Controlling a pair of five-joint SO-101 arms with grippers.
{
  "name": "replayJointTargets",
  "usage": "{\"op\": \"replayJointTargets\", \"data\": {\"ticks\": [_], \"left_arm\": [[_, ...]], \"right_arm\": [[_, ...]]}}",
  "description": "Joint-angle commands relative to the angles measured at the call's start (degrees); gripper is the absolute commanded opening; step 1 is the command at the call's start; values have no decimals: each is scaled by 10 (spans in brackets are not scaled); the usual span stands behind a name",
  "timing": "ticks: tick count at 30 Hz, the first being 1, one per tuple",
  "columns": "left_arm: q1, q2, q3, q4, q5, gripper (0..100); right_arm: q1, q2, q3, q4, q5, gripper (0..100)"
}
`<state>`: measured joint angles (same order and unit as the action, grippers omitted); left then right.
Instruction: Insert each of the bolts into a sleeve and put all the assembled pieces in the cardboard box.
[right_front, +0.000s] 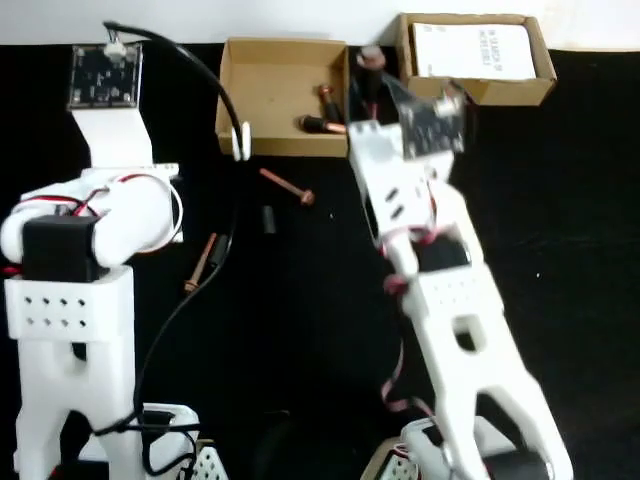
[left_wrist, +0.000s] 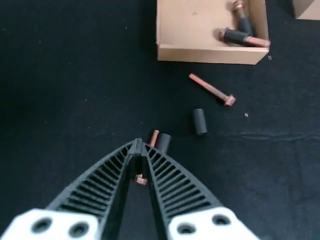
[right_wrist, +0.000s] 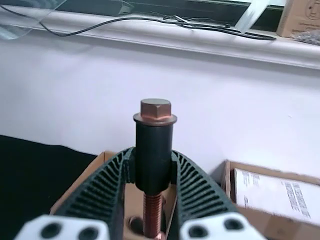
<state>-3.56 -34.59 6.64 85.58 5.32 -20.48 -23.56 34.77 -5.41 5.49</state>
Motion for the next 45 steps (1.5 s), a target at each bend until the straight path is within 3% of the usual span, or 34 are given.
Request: {"op": "replayJointTargets", "data": {"ticks": [1, 5, 9, 15, 20, 28, 32, 39, 45], "left_arm": [[-4, -93, 106, -72, -30, 8], [-5, -226, 294, -172, -88, 8], [-6, -320, 469, -258, -98, 9], [-11, -368, 680, -371, -105, 9], [-73, -374, 795, -453, -105, 9], [-93, -374, 873, -557, -103, 9], [-123, -374, 877, -561, -103, 9], [-131, -374, 878, -561, -103, 9], [-132, -374, 878, -561, -103, 9]], "right_arm": [[6, 95, -153, -4, 3, 6], [7, 201, -269, -4, 4, 6], [7, 284, -351, -4, 4, 6], [22, 356, -397, -4, 3, 6], [26, 399, -398, -28, 3, 6], [20, 480, -400, -65, 2, 6], [17, 544, -402, -81, 1, 6], [15, 656, -405, -217, 2, 6], [16, 727, -482, -222, 2, 6]]}}
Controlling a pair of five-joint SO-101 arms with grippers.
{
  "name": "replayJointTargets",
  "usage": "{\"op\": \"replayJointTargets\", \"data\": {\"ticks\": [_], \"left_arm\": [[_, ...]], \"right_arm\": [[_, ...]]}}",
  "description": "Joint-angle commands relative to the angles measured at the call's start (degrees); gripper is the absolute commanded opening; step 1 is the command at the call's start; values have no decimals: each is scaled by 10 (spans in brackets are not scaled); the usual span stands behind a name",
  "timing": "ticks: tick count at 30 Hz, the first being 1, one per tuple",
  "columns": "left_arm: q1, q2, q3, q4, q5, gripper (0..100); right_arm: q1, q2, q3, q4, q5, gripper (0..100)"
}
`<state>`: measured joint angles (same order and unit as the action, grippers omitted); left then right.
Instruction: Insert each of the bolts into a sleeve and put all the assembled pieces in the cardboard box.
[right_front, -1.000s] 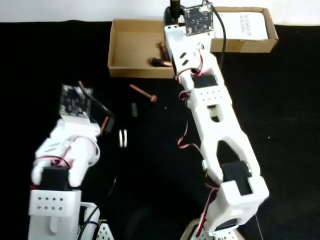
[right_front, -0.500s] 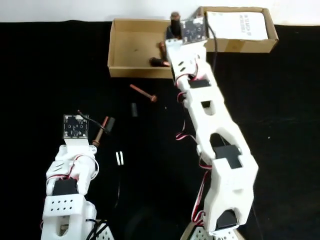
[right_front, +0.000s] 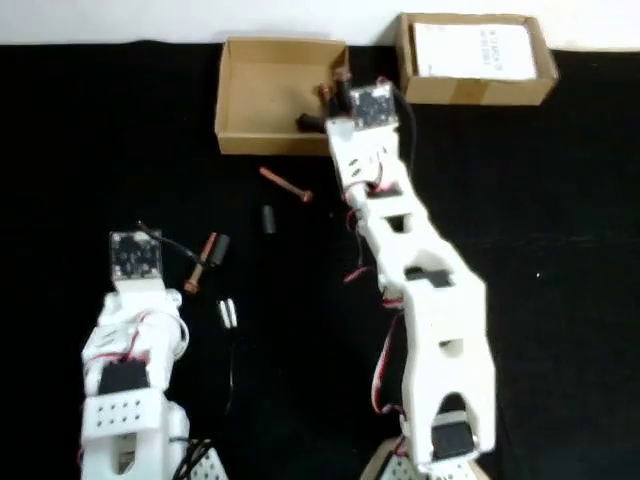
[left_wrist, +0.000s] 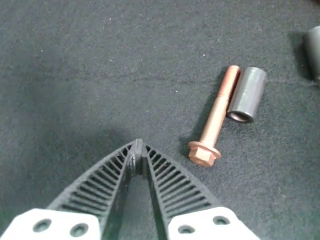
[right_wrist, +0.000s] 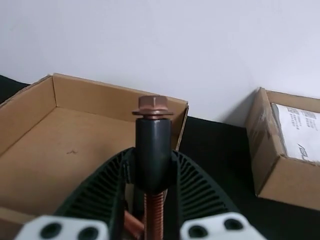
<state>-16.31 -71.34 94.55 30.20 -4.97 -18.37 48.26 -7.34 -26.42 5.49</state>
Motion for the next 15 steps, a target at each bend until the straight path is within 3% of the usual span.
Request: {"op": "replayJointTargets", "data": {"ticks": [1, 11, 15], "left_arm": [[-5, -7, -1, -7, 0, 9], [-5, -7, -1, -7, 0, 9], [-5, -7, -1, -7, 0, 9]], "right_arm": [[-5, 16, -73, -12, 2, 6], [-13, 25, -89, -11, 3, 12], [-13, 25, -88, -11, 3, 139]]}}
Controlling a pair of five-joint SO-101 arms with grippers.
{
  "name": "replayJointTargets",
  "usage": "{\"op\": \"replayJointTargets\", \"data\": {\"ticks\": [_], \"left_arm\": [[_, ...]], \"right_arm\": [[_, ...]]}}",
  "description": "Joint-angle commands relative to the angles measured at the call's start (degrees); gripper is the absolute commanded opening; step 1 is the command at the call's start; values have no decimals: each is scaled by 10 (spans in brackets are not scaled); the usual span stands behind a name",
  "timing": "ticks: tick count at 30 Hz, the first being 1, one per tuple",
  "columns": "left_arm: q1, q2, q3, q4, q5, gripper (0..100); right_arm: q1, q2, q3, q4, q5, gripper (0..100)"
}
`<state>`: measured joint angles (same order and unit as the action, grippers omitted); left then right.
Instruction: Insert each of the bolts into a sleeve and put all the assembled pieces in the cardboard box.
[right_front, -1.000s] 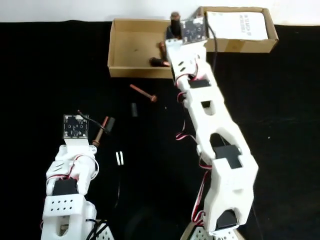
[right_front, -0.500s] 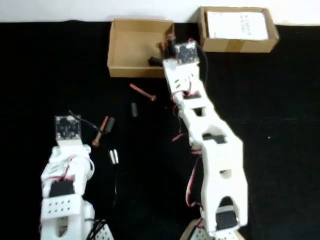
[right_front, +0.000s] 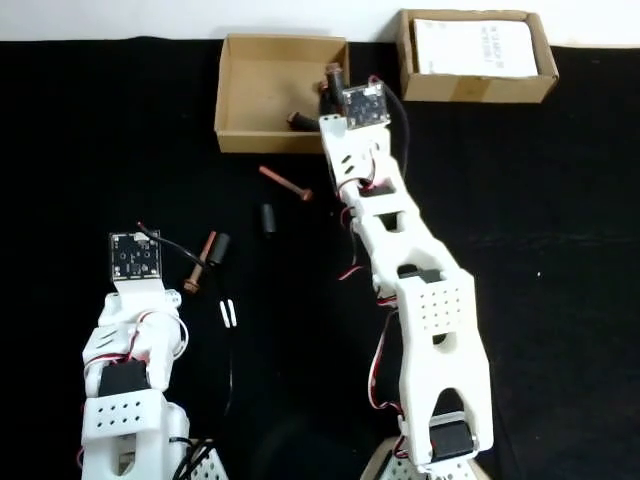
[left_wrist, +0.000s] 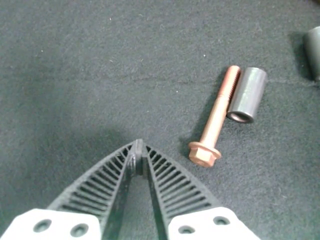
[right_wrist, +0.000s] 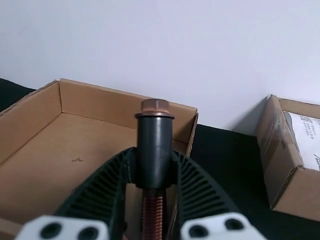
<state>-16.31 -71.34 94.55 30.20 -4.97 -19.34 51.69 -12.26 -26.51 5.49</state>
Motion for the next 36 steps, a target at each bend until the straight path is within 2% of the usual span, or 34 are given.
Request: {"op": "replayJointTargets", "data": {"ticks": [1, 12, 16, 21, 23, 26, 30, 32, 36], "left_arm": [[-5, -7, -1, -7, 0, 9], [-5, -7, -1, -7, 0, 9], [-5, -7, -2, -7, 1, 9], [-14, -7, -7, -5, 7, 9], [-33, -6, -12, -4, 41, 16], [-72, -2, -29, 11, 92, 84], [-109, -1, -54, 56, 160, 146], [-115, -1, -57, 61, 164, 147], [-115, -1, -58, 62, 164, 147]], "right_arm": [[-3, -9, -39, -10, 3, 160], [-3, -15, -39, -10, 4, 166], [-2, -80, -23, 14, 4, 163], [-3, -241, 52, 169, 3, 163], [-11, -315, 88, 262, 3, 163], [-36, -404, 130, 393, 3, 163], [-87, -449, 144, 540, 2, 163], [-108, -442, 144, 579, 2, 163], [-128, -398, 143, 586, 2, 163]]}}
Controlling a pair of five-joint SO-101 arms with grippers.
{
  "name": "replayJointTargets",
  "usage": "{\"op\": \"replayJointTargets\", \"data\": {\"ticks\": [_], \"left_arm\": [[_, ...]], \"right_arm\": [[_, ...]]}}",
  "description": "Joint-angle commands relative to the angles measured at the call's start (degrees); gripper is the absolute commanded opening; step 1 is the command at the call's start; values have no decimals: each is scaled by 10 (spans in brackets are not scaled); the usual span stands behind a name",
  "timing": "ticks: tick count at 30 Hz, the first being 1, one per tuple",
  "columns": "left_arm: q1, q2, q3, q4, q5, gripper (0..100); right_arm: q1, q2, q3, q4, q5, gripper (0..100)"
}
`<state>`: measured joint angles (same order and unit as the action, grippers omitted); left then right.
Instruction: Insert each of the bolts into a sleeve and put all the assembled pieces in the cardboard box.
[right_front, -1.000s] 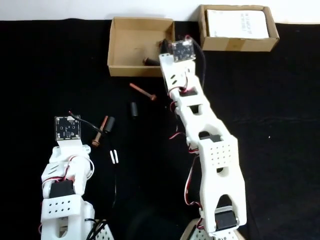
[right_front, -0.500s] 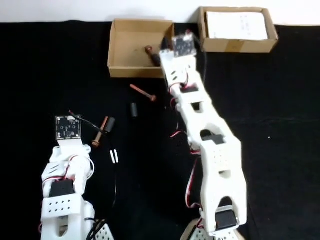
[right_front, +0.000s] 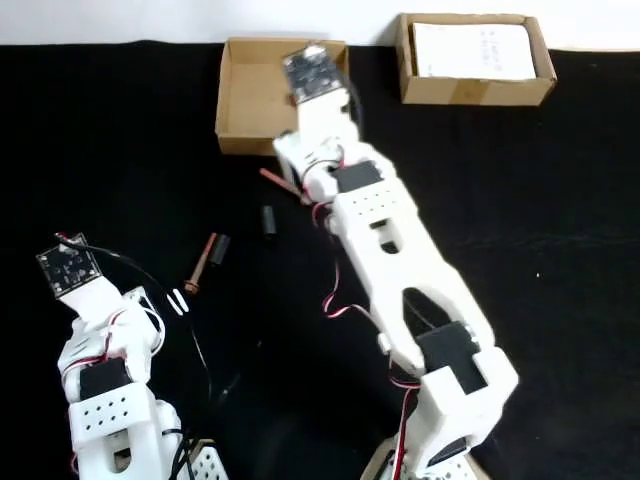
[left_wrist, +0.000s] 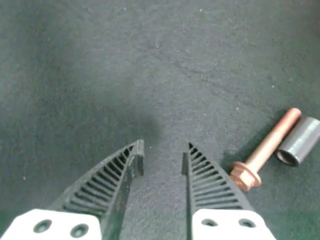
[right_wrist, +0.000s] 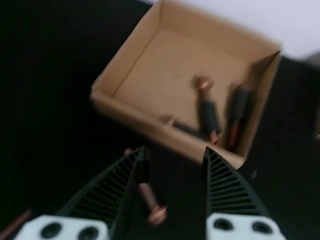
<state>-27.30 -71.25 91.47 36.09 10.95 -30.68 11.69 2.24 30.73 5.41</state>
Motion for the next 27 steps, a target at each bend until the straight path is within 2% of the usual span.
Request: {"op": "replayJointTargets", "data": {"ticks": [1, 6, 11, 14, 21, 27], "left_arm": [[-5, -2, -27, 3, 4, 148], [-11, 0, -33, 8, 4, 149], [-11, 73, -76, 26, 1, 150], [-11, 166, -124, 30, -21, 147], [-12, 396, -273, 98, -44, 147], [-22, 454, -318, 129, -62, 147]], "right_arm": [[-21, 14, -2, 15, 2, 163], [-61, 65, -37, 79, -67, 163], [-71, 167, -172, 167, -105, 163], [-72, 246, -277, 236, -106, 163], [-71, 415, -531, 389, -110, 163], [-73, 506, -687, 479, -110, 163]]}}
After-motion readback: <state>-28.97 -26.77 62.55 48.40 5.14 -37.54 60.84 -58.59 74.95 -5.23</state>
